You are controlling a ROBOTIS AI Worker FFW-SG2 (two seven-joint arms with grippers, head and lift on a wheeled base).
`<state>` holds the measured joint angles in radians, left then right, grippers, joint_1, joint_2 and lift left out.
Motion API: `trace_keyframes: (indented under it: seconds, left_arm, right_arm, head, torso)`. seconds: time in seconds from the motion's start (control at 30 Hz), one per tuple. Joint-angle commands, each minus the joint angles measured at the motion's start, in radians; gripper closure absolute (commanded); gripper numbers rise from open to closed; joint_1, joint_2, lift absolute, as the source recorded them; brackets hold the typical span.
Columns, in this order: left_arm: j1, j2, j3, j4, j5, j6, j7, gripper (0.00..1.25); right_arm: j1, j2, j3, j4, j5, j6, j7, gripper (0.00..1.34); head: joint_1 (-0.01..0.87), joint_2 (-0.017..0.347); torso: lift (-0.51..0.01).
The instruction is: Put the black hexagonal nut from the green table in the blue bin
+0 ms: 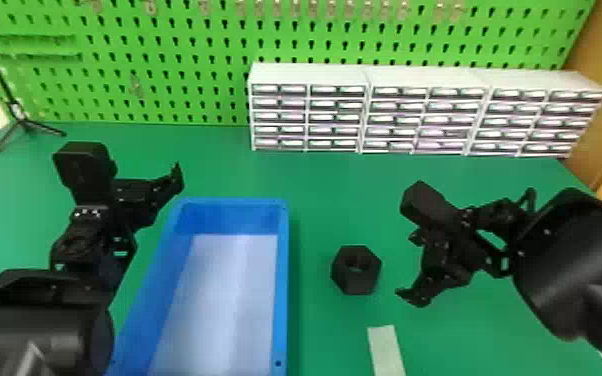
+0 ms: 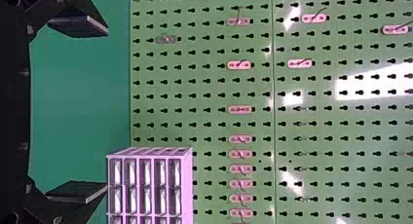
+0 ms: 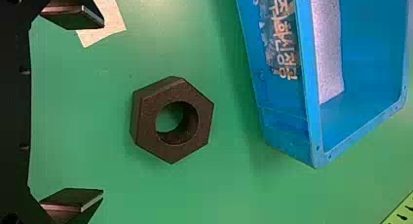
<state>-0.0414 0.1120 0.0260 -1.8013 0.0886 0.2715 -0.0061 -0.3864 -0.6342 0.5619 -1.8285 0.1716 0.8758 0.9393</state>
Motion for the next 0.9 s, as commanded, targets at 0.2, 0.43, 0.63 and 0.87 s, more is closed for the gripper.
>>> trace_keyframes:
  seconds: [0.2,0.43,0.63,0.87]
  left_arm:
    - [0.000,0.000,0.000,0.003,0.000,0.000,0.000,0.16]
    - [-0.002,0.002,-0.001,0.003,0.002,0.000,0.000,0.16]
    - [0.000,0.002,-0.001,0.003,0.003,0.000,0.000,0.16]
    - [-0.002,0.003,-0.001,0.003,0.003,0.000,0.000,0.16]
  right_arm:
    - [-0.003,-0.001,0.000,0.000,0.002,-0.005,0.000,0.08]
    - [-0.003,0.001,0.000,0.000,0.002,-0.006,0.000,0.08]
    - [-0.003,0.001,0.000,0.000,0.002,-0.006,0.000,0.08]
    - [-0.006,-0.001,0.001,0.000,-0.001,-0.006,0.000,0.08]
  head:
    - [0.683,0.028]
    - [0.683,0.028]
    - [0.683,0.028]
    - [0.683,0.028]
  torso:
    - [-0.096]
    - [-0.096]
    - [-0.096]
    - [-0.096]
